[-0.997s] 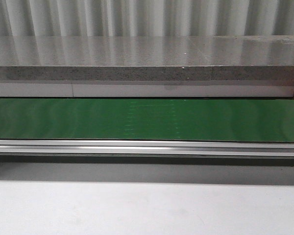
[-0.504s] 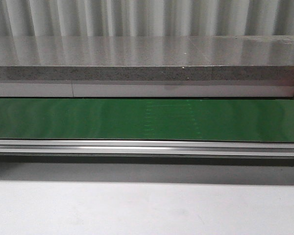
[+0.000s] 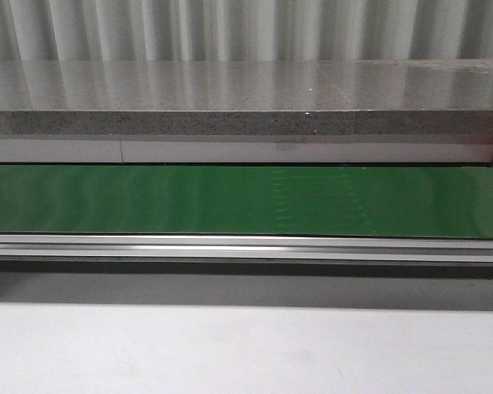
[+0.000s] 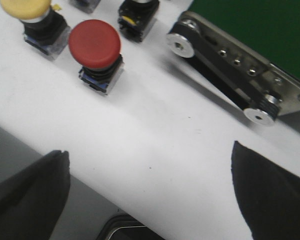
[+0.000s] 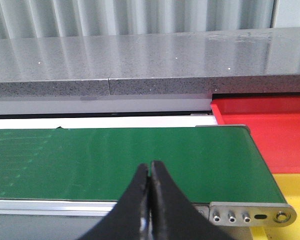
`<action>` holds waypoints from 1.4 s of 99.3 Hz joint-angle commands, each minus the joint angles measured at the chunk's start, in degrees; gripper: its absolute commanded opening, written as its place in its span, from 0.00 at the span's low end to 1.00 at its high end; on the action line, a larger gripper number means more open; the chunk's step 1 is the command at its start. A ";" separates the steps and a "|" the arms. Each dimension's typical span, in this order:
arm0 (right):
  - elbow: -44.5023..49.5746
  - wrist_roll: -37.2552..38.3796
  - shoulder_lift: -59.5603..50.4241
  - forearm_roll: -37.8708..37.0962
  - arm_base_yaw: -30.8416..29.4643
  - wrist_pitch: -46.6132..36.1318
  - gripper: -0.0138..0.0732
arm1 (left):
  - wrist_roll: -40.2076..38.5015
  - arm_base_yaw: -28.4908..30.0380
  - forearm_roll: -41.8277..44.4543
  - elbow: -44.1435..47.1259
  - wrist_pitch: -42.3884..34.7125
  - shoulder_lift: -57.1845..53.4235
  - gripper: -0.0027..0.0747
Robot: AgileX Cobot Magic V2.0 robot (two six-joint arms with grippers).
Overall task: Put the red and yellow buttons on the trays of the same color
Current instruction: 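Close the left gripper around the red push-button's base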
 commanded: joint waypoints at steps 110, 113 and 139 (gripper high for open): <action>-0.92 -0.32 -1.16 -0.48 -0.02 -4.80 0.02 | 1.66 20.24 3.27 -5.77 -24.14 30.05 0.84; -0.92 -0.32 -1.16 -0.48 -0.02 -4.80 0.02 | 1.66 20.24 3.27 -5.77 -24.94 30.55 0.84; -0.92 -0.32 -1.16 -0.48 -0.02 -4.80 0.02 | 1.66 20.33 4.67 -5.77 -29.36 33.05 0.84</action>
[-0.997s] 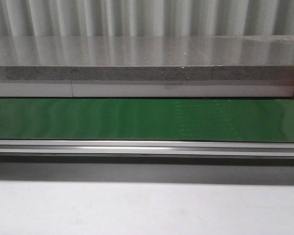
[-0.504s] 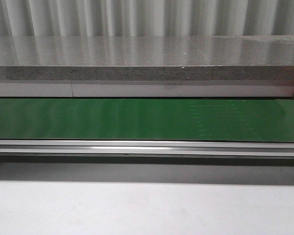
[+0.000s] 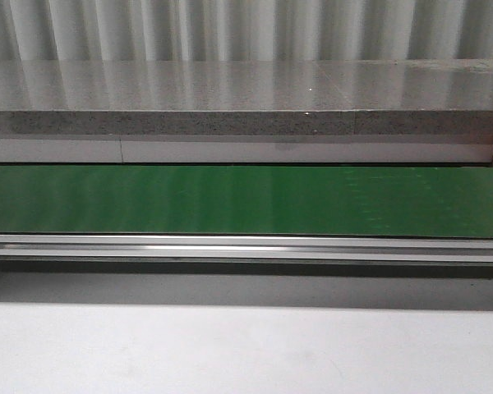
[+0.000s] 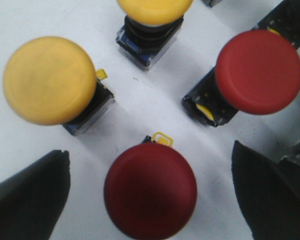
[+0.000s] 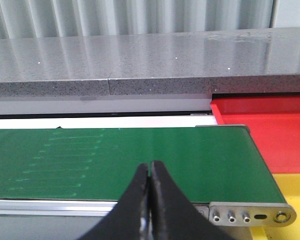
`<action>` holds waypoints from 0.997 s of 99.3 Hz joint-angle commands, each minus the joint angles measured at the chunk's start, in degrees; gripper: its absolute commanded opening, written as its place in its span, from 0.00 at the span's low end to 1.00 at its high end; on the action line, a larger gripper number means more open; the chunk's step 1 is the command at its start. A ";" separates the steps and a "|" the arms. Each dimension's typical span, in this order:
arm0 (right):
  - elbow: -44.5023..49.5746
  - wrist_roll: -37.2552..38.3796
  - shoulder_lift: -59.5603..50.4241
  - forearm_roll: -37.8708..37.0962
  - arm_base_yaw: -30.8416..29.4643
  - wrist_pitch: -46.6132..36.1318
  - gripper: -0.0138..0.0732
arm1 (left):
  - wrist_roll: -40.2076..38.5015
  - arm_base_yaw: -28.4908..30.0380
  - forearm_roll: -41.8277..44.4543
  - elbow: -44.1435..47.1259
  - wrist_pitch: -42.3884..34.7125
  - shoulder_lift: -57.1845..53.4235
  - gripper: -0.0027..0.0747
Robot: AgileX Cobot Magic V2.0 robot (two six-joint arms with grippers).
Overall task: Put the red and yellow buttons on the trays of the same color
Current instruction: 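Close the left gripper around the red push-button's base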
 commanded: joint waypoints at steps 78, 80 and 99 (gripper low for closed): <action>-0.92 -0.32 -1.16 -0.48 -0.02 -4.80 0.02 | 1.26 -2.49 -0.44 -1.77 5.43 -8.09 0.01; -0.92 -0.32 -1.16 -0.48 -0.02 -4.80 0.02 | 1.61 -2.87 -0.44 -1.90 6.04 -9.00 0.01; -0.92 -0.32 -1.16 -0.48 -0.02 -4.80 0.02 | 8.30 -7.81 -0.44 -8.57 14.92 -15.79 0.01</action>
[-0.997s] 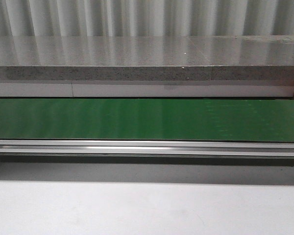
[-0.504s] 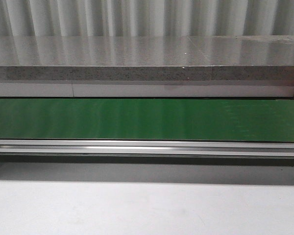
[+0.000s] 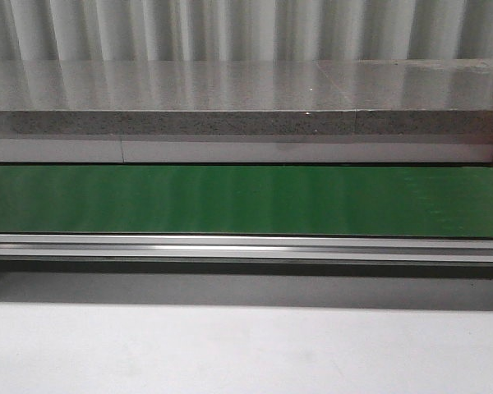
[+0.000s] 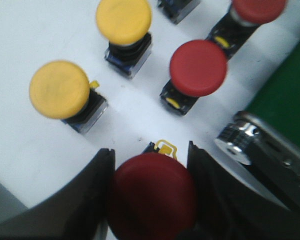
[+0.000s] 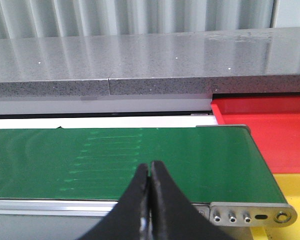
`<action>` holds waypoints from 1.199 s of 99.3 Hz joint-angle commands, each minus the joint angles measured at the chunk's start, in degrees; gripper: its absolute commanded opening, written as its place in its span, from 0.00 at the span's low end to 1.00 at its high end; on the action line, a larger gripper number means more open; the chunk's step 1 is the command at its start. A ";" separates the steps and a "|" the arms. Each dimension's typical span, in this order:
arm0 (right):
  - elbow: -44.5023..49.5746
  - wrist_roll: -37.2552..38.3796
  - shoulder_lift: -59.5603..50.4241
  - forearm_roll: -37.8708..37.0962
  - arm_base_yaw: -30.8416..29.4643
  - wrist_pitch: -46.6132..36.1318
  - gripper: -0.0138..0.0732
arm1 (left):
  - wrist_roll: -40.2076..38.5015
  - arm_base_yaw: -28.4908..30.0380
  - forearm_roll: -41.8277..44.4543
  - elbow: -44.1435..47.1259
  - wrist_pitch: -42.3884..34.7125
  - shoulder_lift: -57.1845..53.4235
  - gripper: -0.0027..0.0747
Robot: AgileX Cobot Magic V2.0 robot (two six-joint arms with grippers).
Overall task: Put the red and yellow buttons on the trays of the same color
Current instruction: 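Close the left gripper around the red push-button's base, then lift the red button and set it on the belt's near end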
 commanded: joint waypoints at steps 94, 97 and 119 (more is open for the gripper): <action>-0.92 -0.32 -1.16 -0.48 -0.02 -4.80 0.02 | 15.86 -16.19 -9.55 -31.80 6.59 20.72 0.01; -0.92 -0.32 -1.16 -0.48 -0.02 -4.80 0.02 | 16.18 -16.22 -9.59 -31.80 6.46 21.20 0.01; -0.92 -0.32 -1.16 -0.48 -0.02 -4.80 0.02 | 16.89 -16.22 -11.83 -31.80 6.37 21.71 0.25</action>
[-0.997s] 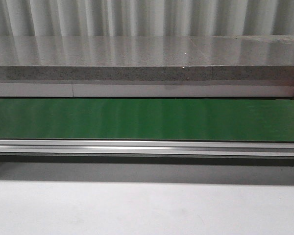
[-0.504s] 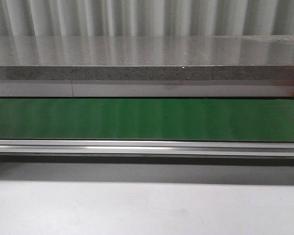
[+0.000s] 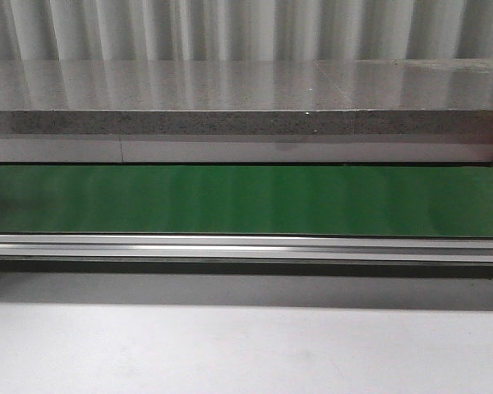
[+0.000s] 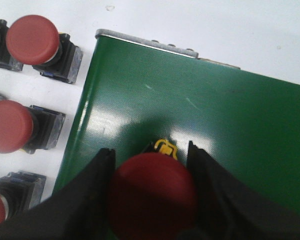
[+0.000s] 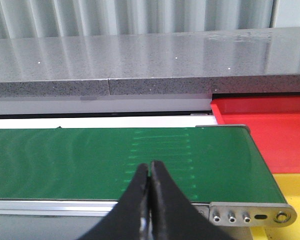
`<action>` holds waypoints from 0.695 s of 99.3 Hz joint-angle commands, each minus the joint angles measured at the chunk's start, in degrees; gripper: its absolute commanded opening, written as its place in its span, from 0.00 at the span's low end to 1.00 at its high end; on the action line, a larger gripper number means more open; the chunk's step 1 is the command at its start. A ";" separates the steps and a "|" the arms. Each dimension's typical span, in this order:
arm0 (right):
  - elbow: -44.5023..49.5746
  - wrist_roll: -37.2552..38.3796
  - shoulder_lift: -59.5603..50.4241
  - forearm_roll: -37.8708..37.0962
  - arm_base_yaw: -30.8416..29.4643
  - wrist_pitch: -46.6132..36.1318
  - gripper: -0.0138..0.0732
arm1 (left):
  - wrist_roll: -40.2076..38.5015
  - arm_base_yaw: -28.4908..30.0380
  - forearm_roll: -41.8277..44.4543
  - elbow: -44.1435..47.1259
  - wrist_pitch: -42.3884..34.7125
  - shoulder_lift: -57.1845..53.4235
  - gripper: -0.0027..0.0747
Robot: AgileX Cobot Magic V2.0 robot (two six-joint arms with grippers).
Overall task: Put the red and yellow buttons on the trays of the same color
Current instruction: 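Lift the red button and set it on the belt's near end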
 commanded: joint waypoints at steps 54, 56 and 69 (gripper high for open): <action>-0.92 -0.32 -1.16 -0.48 -0.02 -4.80 0.02 | 6.31 -0.36 -9.20 -5.08 -1.48 -4.52 0.84; -0.92 -0.32 -1.16 -0.48 -0.02 -4.80 0.02 | 6.34 -0.36 -9.40 -5.49 -1.09 -4.81 0.84; -0.92 -0.32 -1.16 -0.48 -0.02 -4.80 0.02 | 7.49 -0.36 -9.92 -7.87 1.51 -6.45 0.84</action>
